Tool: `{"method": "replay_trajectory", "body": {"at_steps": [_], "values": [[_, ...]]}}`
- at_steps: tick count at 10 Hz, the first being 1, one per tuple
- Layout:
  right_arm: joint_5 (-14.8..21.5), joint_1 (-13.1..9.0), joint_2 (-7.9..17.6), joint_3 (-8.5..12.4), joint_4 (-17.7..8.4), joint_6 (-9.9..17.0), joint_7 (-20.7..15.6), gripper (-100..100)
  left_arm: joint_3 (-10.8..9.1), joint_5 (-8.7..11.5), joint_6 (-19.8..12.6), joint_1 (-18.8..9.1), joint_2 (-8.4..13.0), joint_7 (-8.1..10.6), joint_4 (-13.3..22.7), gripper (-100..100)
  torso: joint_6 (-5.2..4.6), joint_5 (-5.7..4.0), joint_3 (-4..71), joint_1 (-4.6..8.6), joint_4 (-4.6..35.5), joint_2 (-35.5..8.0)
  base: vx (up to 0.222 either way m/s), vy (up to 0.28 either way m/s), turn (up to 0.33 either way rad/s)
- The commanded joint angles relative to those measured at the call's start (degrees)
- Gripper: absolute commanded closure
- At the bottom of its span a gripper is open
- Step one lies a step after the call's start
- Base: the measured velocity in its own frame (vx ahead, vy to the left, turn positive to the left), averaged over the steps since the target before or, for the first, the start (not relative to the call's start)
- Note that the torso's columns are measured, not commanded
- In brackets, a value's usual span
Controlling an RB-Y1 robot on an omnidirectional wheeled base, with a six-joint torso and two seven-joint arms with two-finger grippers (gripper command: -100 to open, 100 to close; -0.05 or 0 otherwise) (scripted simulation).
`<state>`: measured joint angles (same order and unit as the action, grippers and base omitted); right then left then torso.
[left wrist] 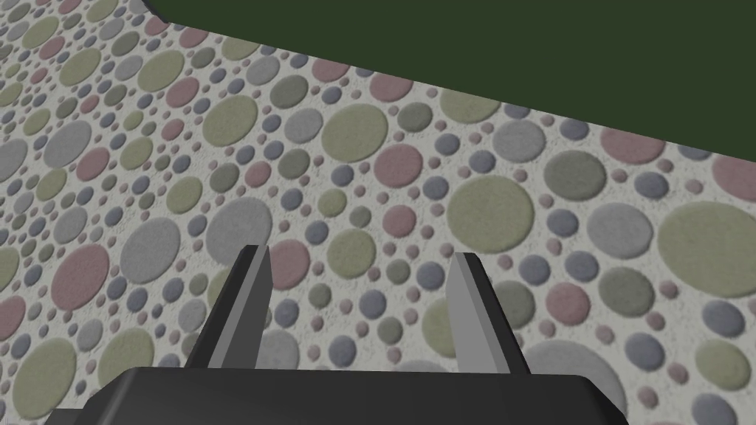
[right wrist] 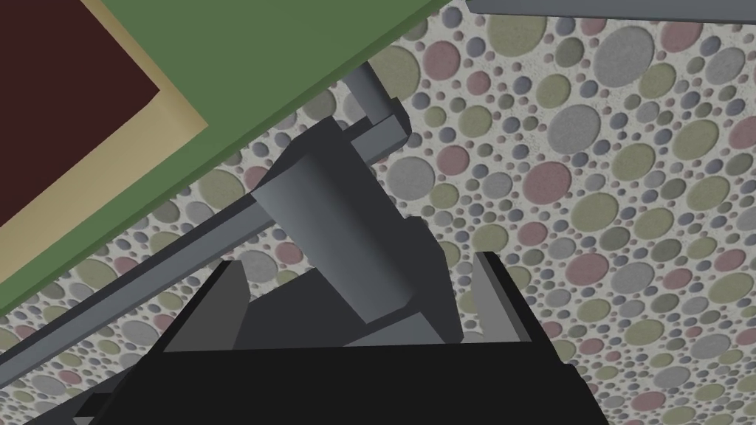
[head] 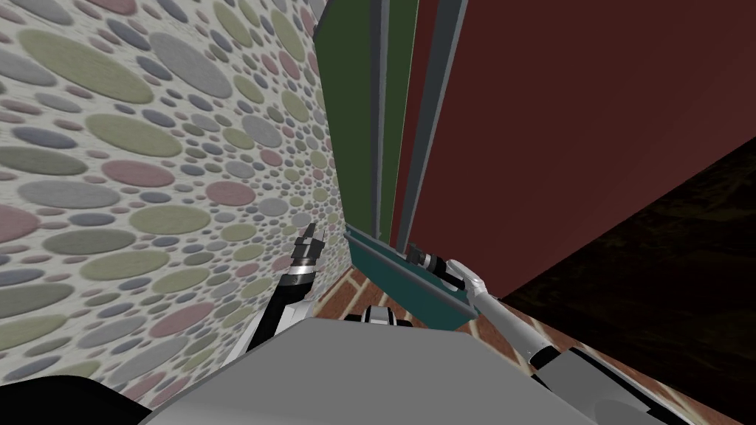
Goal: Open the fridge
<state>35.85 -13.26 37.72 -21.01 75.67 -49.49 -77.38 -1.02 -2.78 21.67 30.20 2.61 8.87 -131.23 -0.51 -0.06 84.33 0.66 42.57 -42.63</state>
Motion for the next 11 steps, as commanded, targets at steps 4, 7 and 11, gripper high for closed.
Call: {"method": "replay_trajectory", "body": {"at_steps": [4, 7, 11], "values": [[-3.1, -0.8, -0.3, -6.0, 3.4, 5.8, -1.1, 100, 0.01, 0.0, 0.0, 0.0, 0.0, 0.00, 0.0, 0, -0.13, -0.01, 0.2, -0.08, -0.3, 0.3, 0.001, -0.035, -0.005], [-2.7, -1.1, 1.7, -9.2, 6.3, 2.9, 0.2, 100, 0.00, 0.0, 0.0, 0.0, 0.0, 0.00, 0.0, 0, 0.46, -0.09, -0.1, -0.26, -0.2, 0.0, -0.101, -0.077, 0.102], [-2.2, -1.5, 4.5, -13.0, 10.0, -0.9, 1.9, 100, 0.00, 0.0, 0.0, 0.0, 0.0, 0.00, 0.0, 0, 0.47, 0.12, 0.2, -0.65, -0.1, 0.3, -0.114, -0.082, 0.086]]}}
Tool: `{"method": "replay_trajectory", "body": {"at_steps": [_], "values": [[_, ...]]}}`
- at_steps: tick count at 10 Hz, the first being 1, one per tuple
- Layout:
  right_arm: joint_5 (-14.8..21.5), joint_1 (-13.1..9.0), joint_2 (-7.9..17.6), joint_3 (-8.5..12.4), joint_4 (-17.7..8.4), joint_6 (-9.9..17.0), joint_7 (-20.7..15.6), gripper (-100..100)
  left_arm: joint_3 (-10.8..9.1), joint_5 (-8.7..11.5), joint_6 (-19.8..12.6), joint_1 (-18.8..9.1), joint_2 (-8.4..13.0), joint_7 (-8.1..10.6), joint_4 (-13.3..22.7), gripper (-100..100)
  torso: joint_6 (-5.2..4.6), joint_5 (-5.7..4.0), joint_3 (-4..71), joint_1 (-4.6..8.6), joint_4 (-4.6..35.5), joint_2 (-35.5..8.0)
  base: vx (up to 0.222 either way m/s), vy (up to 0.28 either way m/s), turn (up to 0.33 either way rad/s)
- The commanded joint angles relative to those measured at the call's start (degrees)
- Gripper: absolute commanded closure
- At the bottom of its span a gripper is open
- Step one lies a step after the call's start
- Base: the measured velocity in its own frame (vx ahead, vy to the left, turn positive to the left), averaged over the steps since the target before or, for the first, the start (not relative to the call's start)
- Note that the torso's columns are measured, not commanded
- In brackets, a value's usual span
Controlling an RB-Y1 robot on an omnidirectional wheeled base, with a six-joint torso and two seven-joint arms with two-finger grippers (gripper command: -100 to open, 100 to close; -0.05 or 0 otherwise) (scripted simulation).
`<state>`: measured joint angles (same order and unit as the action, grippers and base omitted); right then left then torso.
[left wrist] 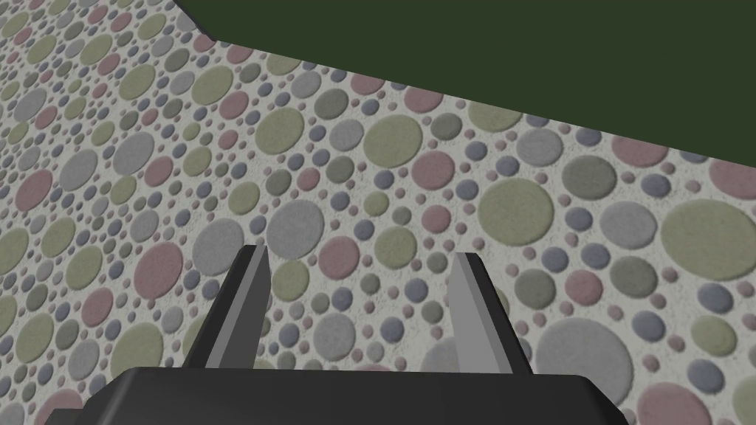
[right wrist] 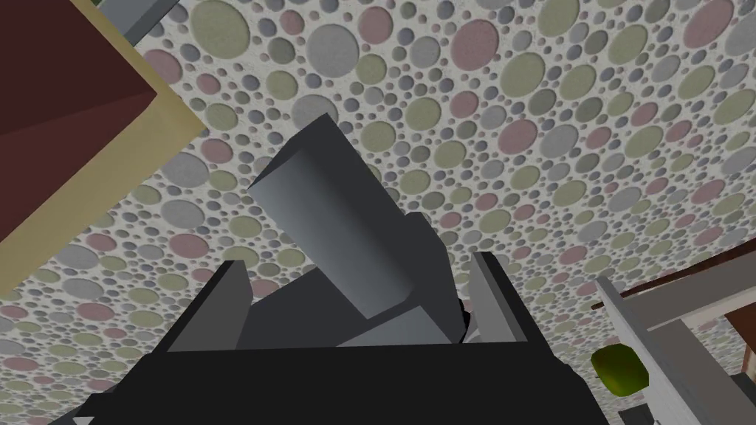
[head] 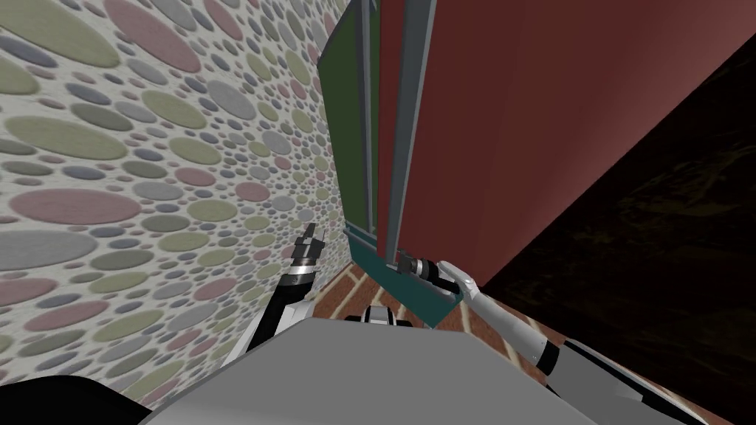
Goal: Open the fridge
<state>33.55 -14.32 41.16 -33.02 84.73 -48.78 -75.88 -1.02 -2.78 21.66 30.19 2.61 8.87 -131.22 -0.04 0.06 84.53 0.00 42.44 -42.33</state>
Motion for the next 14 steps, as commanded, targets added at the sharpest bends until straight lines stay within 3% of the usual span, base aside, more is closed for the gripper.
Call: {"method": "replay_trajectory", "body": {"at_steps": [1, 2, 3, 11, 12, 13, 14], "values": [[0.2, -0.5, 1.6, -1.8, 1.7, -2.4, 0.7, 100, 0.00, 0.0, 0.0, 0.0, 0.0, 0.00, 0.0, 0, -0.02, 0.03, 0.1, -0.01, 0.0, 0.1, -0.097, -0.059, 0.075], [0.1, -0.4, 1.2, -1.4, 0.8, -2.1, 0.6, 100, 0.00, 0.0, 0.0, 0.0, 0.0, 0.00, 0.0, 0, -0.02, 0.01, 0.0, -0.02, 0.0, 0.0, -0.050, -0.021, 0.016], [0.3, 0.0, 2.4, -3.4, 2.9, -4.4, 0.5, 100, 0.00, 0.0, 0.0, 0.0, 0.0, 0.00, 0.0, 0, -0.01, 0.05, 0.1, -0.13, 0.0, 0.2, -0.028, -0.080, 0.023], [1.2, 0.8, 7.1, -10.4, 10.9, -12.4, -0.6, 100, 0.00, 0.0, 0.0, 0.0, 0.0, 0.00, 0.0, 0, -0.01, -0.06, 0.0, 0.14, 0.0, 0.0, -0.062, -0.101, 0.043], [1.1, 0.9, 6.8, -10.0, 10.2, -11.8, -0.3, 100, 0.00, 0.0, 0.0, 0.0, 0.0, 0.00, 0.0, 0, 0.04, -0.05, 0.0, 0.06, 0.0, 0.0, -0.036, -0.036, 0.007], [1.7, 1.2, 8.4, -12.3, 12.4, -14.4, -1.1, 100, 0.00, 0.0, 0.0, 0.0, 0.0, 0.00, 0.0, 0, 0.04, 0.02, 0.1, -0.15, 0.0, 0.2, -0.016, -0.075, 0.013], [1.7, 1.2, 8.4, -12.3, 12.4, -14.4, -1.1, 100, 0.00, 0.0, 0.0, 0.0, 0.0, 0.00, 0.0, 0, 0.10, -0.04, 0.1, -0.07, -0.2, 0.2, -0.011, -0.088, 0.022]]}}
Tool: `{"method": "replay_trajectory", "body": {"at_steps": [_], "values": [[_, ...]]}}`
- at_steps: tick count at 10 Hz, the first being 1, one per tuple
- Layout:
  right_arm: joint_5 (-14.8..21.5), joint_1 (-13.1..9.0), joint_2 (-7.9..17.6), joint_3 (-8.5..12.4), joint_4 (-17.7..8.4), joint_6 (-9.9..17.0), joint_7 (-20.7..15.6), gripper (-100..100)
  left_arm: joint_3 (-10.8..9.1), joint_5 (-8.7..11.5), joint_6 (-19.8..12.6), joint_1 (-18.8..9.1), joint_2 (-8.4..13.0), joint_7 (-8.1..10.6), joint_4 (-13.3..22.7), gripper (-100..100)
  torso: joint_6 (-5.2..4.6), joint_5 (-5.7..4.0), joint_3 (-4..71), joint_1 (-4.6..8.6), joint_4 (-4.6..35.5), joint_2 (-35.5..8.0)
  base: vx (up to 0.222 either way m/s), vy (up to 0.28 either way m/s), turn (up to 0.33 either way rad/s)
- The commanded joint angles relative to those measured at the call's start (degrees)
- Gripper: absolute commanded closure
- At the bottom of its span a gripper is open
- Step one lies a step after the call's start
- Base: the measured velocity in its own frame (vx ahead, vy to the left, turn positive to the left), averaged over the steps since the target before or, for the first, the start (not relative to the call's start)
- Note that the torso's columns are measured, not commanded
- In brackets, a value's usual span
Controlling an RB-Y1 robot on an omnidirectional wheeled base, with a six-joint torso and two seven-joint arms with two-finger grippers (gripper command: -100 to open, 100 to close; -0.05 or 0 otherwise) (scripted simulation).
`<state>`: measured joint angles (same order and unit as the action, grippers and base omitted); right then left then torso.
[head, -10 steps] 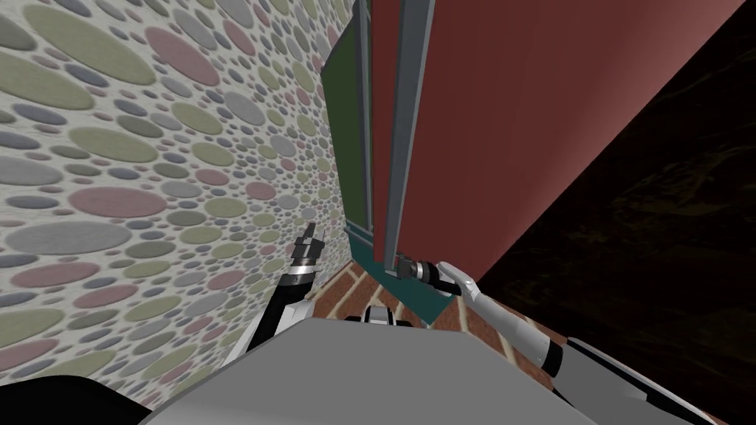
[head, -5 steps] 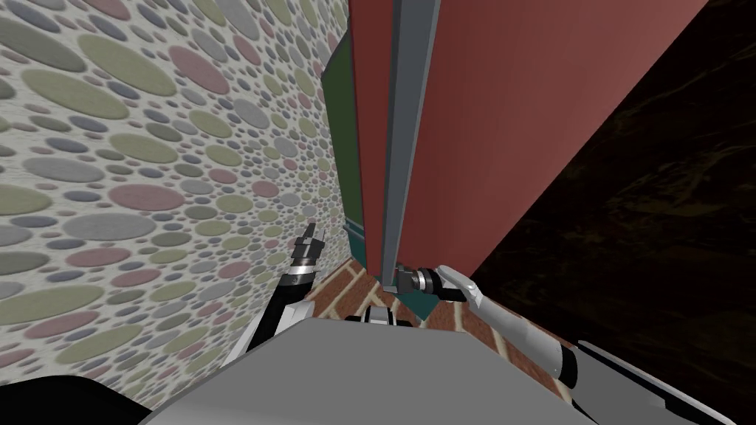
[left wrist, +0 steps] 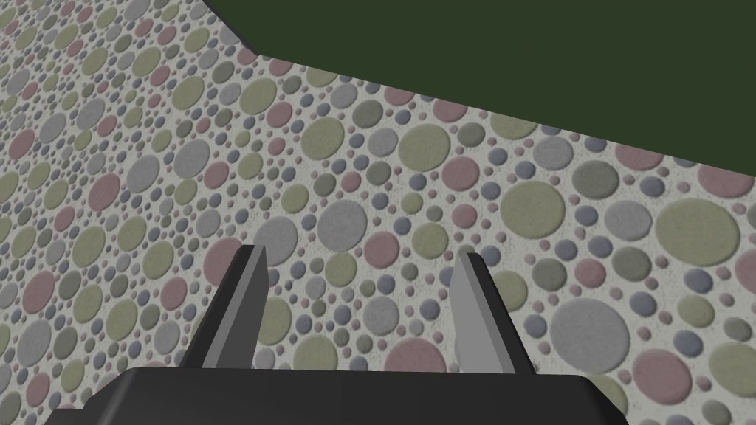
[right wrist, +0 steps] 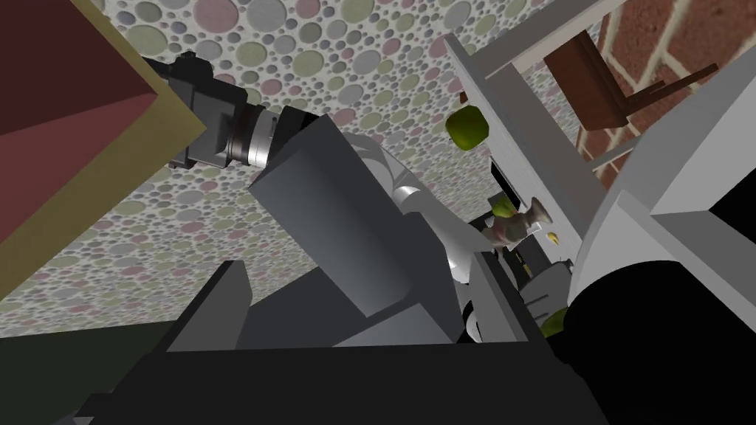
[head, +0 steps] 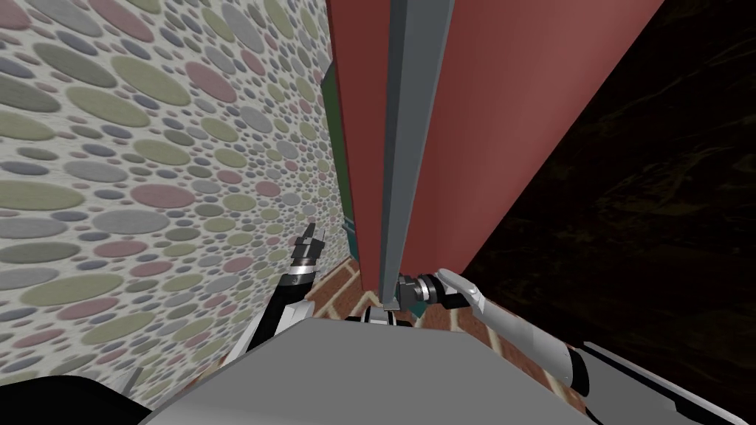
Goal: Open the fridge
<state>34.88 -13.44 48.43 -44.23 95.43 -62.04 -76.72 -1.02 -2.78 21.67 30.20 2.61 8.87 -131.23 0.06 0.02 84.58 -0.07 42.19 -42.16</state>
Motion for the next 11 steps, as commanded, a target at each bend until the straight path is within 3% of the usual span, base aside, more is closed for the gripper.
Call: {"method": "replay_trajectory", "body": {"at_steps": [1, 5, 6, 8, 11], "values": [[0.9, 0.6, 2.8, -3.0, 3.9, -3.3, -1.2, 100, 0.00, 0.0, 0.0, 0.0, 0.0, 0.00, 0.0, 0, 0.02, -0.03, 0.0, 0.06, 0.1, 0.0, -0.019, -0.115, 0.037], [2.1, 1.1, 6.2, -6.9, 8.2, -7.7, -3.0, 100, 0.00, 0.0, 0.0, 0.0, 0.0, 0.00, 0.0, 0, -0.05, -0.05, 0.0, 0.24, 0.2, -0.1, -0.008, -0.116, 0.025], [1.0, -0.1, 6.2, -5.6, 8.2, -6.9, -0.8, -100, 0.00, 0.0, 0.0, 0.0, 0.0, 0.00, 0.0, 0, -0.06, -0.04, 0.1, 0.21, 0.2, 0.0, -0.045, -0.043, -0.011], [-0.3, -1.7, 7.3, -4.4, 9.5, -6.8, 1.6, -100, 0.01, 0.0, 0.0, 0.0, 0.0, 0.00, 0.0, 0, 0.01, 0.11, 0.3, -0.28, 0.1, 0.2, -0.054, 0.023, -0.016], [-1.2, -2.8, 8.0, -3.5, 10.4, -6.7, 3.2, -100, 0.01, 0.0, 0.0, 0.0, 0.0, 0.00, 0.0, 0, 0.05, 0.30, 0.9, 0.01, 0.8, -0.3, -0.034, 0.023, -0.009]]}}
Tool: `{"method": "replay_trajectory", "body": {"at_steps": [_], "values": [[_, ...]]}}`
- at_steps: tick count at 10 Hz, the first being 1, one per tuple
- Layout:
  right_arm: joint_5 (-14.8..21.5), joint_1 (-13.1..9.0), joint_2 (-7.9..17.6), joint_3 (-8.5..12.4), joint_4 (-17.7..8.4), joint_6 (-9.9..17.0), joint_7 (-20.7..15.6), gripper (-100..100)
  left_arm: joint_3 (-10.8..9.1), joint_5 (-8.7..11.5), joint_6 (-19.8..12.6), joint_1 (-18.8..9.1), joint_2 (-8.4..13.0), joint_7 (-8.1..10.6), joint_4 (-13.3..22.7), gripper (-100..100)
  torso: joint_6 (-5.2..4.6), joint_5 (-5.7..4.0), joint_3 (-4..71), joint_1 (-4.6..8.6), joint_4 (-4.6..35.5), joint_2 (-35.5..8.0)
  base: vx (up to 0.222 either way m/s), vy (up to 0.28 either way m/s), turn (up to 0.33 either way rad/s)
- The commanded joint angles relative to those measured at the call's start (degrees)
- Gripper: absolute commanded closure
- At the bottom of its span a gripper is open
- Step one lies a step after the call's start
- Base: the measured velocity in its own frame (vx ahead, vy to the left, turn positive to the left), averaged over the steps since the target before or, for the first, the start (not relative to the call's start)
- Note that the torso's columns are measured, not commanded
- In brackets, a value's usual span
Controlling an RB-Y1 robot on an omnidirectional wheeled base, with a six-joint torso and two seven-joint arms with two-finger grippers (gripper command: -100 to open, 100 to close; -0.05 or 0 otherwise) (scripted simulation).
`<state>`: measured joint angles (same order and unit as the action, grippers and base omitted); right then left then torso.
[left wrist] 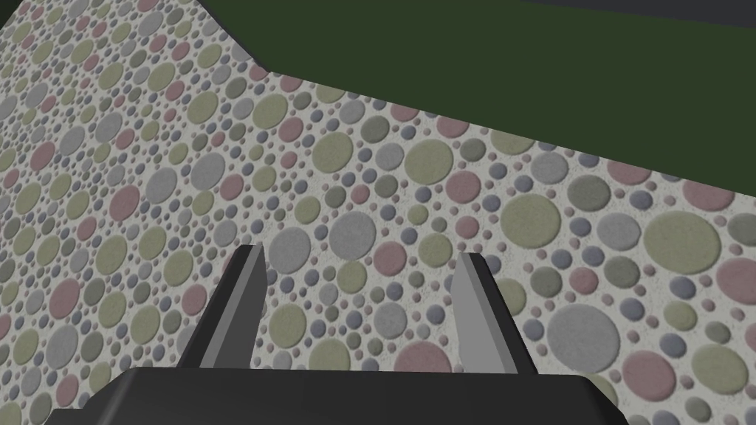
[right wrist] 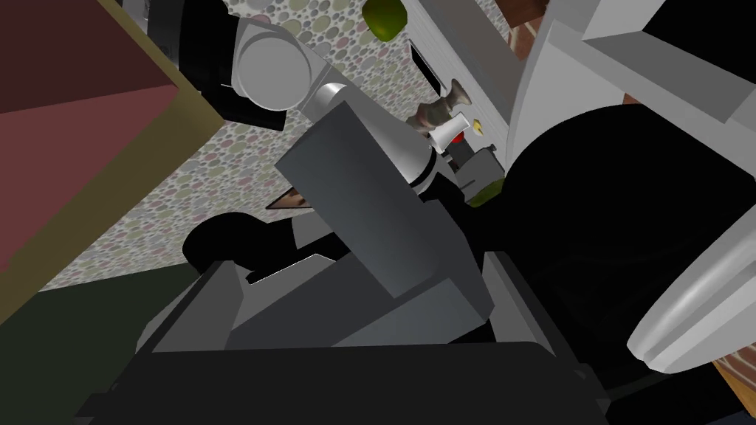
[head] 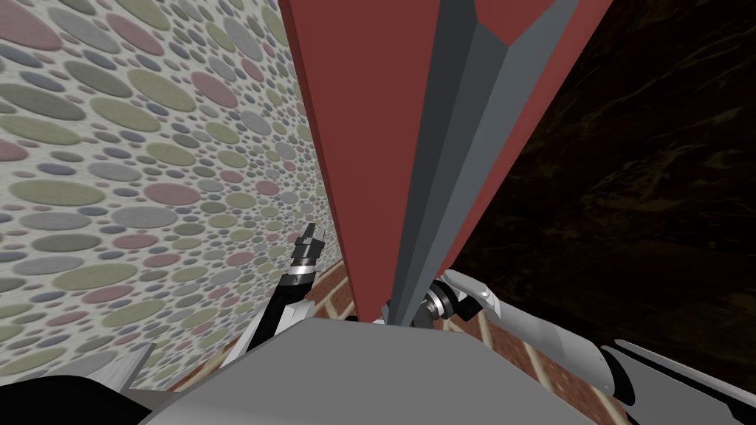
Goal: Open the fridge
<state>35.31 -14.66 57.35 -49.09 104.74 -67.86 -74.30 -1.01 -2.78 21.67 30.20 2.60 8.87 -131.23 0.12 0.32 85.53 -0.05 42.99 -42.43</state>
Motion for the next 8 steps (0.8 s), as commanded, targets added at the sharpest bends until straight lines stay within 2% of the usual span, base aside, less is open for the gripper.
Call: {"method": "replay_trajectory", "body": {"at_steps": [1, 8], "values": [[-1.6, -1.6, -0.9, 1.3, 1.1, -0.9, 0.8, -100, 0.00, 0.0, 0.0, 0.0, 0.0, 0.00, 0.0, 0, 0.02, -0.02, -0.1, -0.02, 0.0, -0.1, 0.000, 0.000, 0.000], [-2.0, -2.1, -0.6, 1.8, 1.6, -0.9, 1.6, -100, 0.00, 0.0, 0.0, 0.0, 0.0, 0.00, 0.0, 0, -0.10, 0.01, 0.1, 0.11, 0.2, -0.2, -0.004, 0.002, 0.002]]}}
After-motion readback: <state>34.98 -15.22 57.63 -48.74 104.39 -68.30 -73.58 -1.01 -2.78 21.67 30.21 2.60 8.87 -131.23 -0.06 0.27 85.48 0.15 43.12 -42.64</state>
